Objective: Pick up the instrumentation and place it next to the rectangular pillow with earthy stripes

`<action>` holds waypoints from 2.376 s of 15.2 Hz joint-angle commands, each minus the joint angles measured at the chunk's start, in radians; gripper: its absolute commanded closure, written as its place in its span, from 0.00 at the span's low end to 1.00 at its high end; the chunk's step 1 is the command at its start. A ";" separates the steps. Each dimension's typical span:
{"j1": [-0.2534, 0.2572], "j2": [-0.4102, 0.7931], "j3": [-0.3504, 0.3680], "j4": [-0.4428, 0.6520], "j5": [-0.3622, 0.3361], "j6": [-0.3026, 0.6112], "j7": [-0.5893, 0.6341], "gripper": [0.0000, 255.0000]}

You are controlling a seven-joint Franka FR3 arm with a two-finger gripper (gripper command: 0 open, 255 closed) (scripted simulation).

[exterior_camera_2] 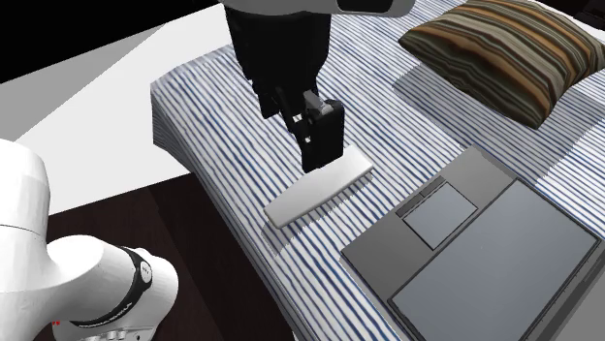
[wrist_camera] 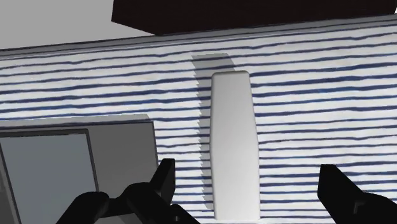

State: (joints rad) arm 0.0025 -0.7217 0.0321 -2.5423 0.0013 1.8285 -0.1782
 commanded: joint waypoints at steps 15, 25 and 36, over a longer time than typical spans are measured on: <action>0.029 0.342 -0.014 -0.167 0.021 0.506 -0.076 0.00; 0.029 0.383 -0.014 -0.187 0.022 0.568 -0.076 0.00; 0.030 0.383 -0.014 -0.187 0.022 0.568 -0.076 1.00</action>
State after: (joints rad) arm 0.0320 -0.3392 0.0182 -2.7298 0.0230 2.3961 -0.2542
